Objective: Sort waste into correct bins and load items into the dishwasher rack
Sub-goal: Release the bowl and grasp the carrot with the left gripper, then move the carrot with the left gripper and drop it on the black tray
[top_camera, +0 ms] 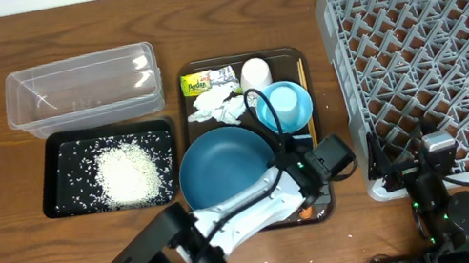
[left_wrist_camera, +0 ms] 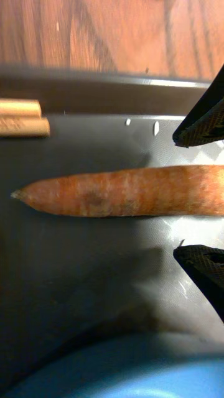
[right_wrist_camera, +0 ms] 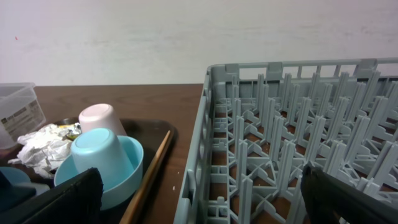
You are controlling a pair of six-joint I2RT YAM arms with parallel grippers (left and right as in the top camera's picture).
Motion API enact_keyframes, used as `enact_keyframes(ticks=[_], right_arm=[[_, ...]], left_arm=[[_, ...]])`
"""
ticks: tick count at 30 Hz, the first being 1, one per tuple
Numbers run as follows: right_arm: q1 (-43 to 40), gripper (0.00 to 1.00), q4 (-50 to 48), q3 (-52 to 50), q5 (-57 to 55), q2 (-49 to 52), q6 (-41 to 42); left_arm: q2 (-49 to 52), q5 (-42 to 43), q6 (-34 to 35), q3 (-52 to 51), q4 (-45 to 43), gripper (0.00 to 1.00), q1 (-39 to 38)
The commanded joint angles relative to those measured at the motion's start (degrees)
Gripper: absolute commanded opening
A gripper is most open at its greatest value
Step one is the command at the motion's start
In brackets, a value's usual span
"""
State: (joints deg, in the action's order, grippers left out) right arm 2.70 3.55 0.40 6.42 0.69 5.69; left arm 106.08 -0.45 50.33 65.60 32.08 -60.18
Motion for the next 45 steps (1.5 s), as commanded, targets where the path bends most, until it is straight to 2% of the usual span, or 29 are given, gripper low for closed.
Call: enact_keyframes(ticks=[1, 4, 12, 18, 22, 30, 39, 45], right_arm=[[-1.03, 0.99, 0.22, -0.07, -0.15, -0.31, 0.68], [-1.03, 0.99, 0.2, -0.07, -0.15, -0.31, 0.68], [-1.03, 0.99, 0.2, -0.07, -0.15, -0.31, 0.68], [-1.03, 0.99, 0.22, -0.07, -0.15, -0.31, 0.68], [-1.03, 0.99, 0.22, -0.07, -0.15, -0.31, 0.68], [-1.03, 0.99, 0.22, -0.07, -0.15, -0.31, 0.68], [-1.03, 0.99, 0.2, -0.07, -0.15, -0.31, 0.68], [-1.03, 0.99, 0.2, -0.07, -0.15, -0.31, 0.68]], left_arm=[[1.92, -1.57, 2.32, 1.22, -0.09, 0.54, -0.15], [2.16, -1.79, 2.29, 1.22, -0.09, 0.52, -0.11], [2.16, -1.73, 3.54, 1.22, -0.22, 0.41, -0.7], [2.19, -1.75, 3.8, 1.22, -0.22, 0.39, -0.76], [2.36, -1.73, 3.8, 1.18, -0.22, 0.3, -0.76], [1.36, -0.04, 3.76, 1.7, -0.04, 0.23, -0.33], [-8.72, 3.28, 3.54, 3.1, 0.85, 0.22, 3.91], [-19.74, 3.17, 0.0, 3.1, 6.51, 0.22, 12.11]])
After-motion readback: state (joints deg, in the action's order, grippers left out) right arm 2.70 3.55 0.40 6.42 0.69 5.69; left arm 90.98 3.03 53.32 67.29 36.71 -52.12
